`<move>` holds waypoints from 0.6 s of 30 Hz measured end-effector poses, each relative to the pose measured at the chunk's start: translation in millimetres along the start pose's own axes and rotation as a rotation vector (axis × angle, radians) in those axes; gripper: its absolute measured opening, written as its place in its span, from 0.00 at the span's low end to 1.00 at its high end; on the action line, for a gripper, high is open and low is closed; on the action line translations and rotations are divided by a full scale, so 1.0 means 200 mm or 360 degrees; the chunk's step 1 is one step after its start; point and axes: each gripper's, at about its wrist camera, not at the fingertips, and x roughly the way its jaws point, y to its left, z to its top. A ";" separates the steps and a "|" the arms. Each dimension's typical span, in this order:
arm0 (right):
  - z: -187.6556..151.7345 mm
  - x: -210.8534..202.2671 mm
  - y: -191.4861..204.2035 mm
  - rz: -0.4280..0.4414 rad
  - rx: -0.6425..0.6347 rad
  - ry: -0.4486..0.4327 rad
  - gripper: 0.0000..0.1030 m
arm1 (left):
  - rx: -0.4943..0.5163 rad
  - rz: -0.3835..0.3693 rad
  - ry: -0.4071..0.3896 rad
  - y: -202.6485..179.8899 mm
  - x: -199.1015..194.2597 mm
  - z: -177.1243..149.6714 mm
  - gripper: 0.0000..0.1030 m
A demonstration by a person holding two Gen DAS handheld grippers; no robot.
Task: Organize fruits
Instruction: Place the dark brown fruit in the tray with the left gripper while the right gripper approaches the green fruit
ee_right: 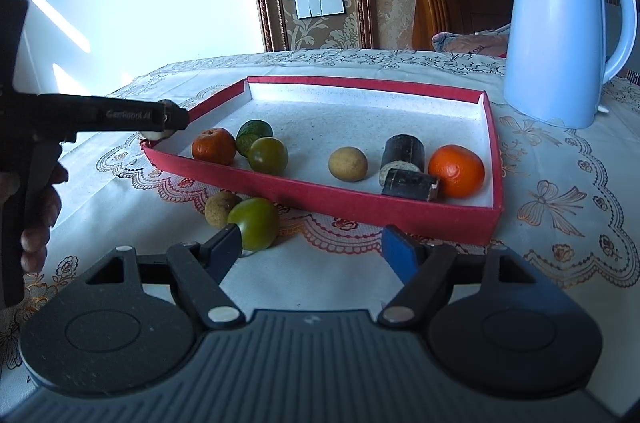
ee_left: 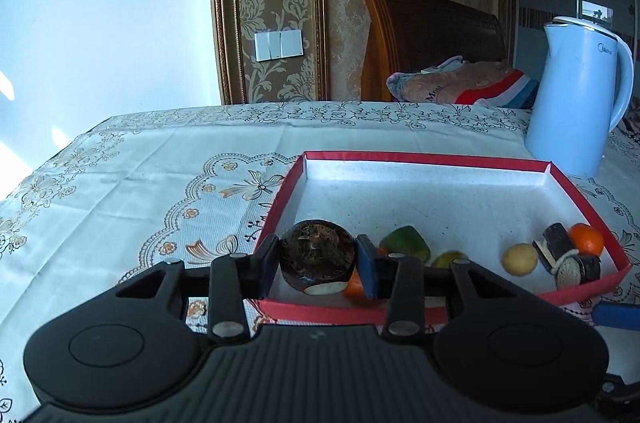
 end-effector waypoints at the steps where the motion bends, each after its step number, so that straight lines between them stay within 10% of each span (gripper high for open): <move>1: 0.00 0.00 0.00 0.0000 0.0000 0.0000 0.74 | -0.0035 -0.0009 0.0013 0.02 0.04 0.02 0.39; 18: 0.01 0.00 0.02 0.0026 -0.0048 0.0009 0.73 | 0.0040 -0.0074 -0.0025 0.02 -0.05 -0.07 0.52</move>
